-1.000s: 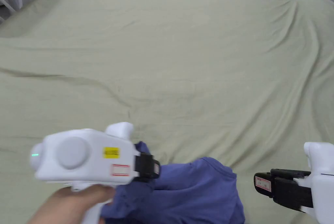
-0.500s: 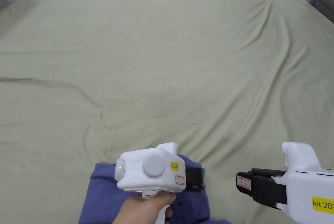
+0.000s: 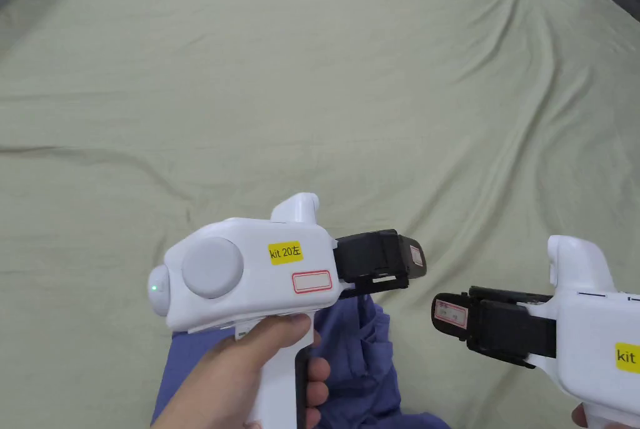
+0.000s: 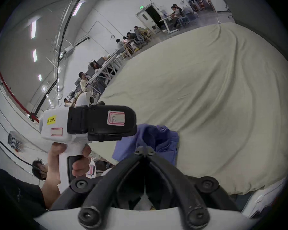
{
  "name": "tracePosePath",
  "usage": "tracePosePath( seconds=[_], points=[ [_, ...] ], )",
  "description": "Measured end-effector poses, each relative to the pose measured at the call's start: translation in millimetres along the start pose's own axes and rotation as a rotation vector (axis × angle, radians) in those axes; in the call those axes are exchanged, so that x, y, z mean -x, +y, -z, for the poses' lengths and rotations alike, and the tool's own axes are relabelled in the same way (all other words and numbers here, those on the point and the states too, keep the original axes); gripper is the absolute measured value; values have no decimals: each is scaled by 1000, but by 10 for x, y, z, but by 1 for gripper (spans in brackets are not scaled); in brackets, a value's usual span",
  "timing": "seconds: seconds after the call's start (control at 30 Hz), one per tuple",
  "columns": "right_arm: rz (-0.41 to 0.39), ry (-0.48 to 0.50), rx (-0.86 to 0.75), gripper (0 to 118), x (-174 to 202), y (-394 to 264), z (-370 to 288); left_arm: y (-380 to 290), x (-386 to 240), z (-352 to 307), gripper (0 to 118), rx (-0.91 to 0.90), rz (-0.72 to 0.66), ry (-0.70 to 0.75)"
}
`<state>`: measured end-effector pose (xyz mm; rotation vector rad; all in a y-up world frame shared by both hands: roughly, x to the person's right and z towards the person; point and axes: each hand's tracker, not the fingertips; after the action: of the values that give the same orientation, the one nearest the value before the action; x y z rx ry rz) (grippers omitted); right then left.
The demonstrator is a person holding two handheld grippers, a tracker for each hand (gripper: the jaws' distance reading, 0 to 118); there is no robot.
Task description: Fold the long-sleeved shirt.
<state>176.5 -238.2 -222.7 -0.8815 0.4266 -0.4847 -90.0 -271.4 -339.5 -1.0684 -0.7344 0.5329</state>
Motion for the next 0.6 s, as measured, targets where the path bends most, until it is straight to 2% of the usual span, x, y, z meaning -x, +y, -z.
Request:
tracePosePath(
  seconds=[0.07,0.1,0.17,0.27,0.3,0.33,0.37,0.47,0.6],
  points=[
    [9,15,-4,0,-26,20,-29,-6,0,-153,105,-40,30,41],
    [13,19,-6,0,-38,24,-38,-19,5,-230,101,-36,37,36],
    [13,14,-11,0,-54,25,-43,-38,37,-406,85,-67,51,79],
    [17,8,-8,0,-94,16,-13,-93,126,-630,19,-93,22,71],
    [19,10,-6,0,-104,8,-4,-119,167,-670,0,-106,13,62],
    [22,11,-5,0,-95,2,8,-140,199,-675,0,-115,18,82],
    [25,10,-6,0,-94,-6,10,-159,256,-689,0,-117,35,164],
    [25,1,0,0,-100,-27,11,-273,338,-359,0,-9,221,525],
    [15,-47,19,0,-107,-43,14,-502,415,318,0,142,205,440]
  ],
)
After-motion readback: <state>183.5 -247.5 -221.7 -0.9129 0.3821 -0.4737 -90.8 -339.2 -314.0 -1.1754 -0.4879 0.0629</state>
